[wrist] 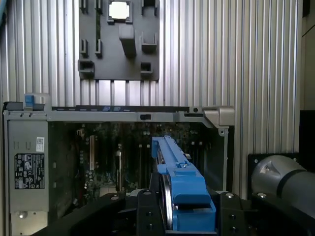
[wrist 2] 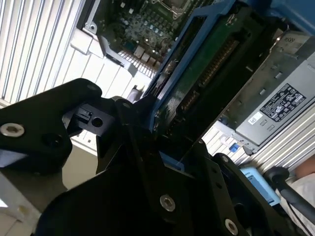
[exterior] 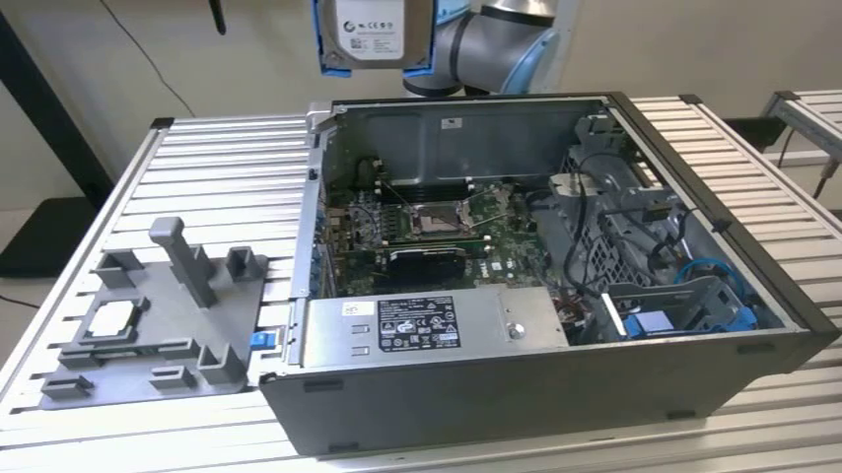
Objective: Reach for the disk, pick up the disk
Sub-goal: 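Pick up the disk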
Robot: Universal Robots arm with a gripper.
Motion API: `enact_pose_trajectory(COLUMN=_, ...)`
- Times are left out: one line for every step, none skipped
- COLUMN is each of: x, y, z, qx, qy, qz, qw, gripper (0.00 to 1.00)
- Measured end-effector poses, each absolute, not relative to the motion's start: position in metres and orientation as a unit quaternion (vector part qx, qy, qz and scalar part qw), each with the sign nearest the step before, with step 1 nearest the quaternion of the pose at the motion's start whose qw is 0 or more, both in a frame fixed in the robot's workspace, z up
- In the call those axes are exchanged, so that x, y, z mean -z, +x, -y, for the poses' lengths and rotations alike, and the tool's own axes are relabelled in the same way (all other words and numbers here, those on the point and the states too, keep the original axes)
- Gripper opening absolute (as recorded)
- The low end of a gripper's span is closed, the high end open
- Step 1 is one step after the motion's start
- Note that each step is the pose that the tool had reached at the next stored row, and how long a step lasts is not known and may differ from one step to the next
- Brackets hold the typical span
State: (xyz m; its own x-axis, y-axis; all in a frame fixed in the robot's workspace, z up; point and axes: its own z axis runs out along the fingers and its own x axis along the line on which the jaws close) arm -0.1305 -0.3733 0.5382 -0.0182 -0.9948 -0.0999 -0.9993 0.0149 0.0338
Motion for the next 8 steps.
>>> enact_pose_trajectory(x=-0.538, y=-0.126, z=0.373, qx=-0.047, qy=-0.7, qz=-0.712, qw=0.024, gripper=0.0)
enact_pose_trajectory(x=-0.538, y=-0.121, z=0.373, qx=-0.047, qy=-0.7, qz=-0.712, qw=0.024, gripper=0.0)
enact_pose_trajectory(x=-0.538, y=-0.117, z=0.373, qx=-0.047, qy=-0.7, qz=-0.712, qw=0.024, gripper=0.0)
enact_pose_trajectory(x=-0.538, y=-0.112, z=0.373, qx=-0.047, qy=-0.7, qz=-0.712, qw=0.024, gripper=0.0)
enact_pose_trajectory(x=-0.538, y=-0.108, z=0.373, qx=-0.047, qy=-0.7, qz=-0.712, qw=0.024, gripper=0.0)
enact_pose_trajectory(x=-0.538, y=-0.103, z=0.373, qx=-0.047, qy=-0.7, qz=-0.712, qw=0.024, gripper=0.0)
enact_pose_trajectory(x=-0.538, y=-0.099, z=0.373, qx=-0.047, qy=-0.7, qz=-0.712, qw=0.024, gripper=0.0)
enact_pose_trajectory(x=-0.538, y=-0.094, z=0.373, qx=-0.047, qy=-0.7, qz=-0.712, qw=0.024, gripper=0.0)
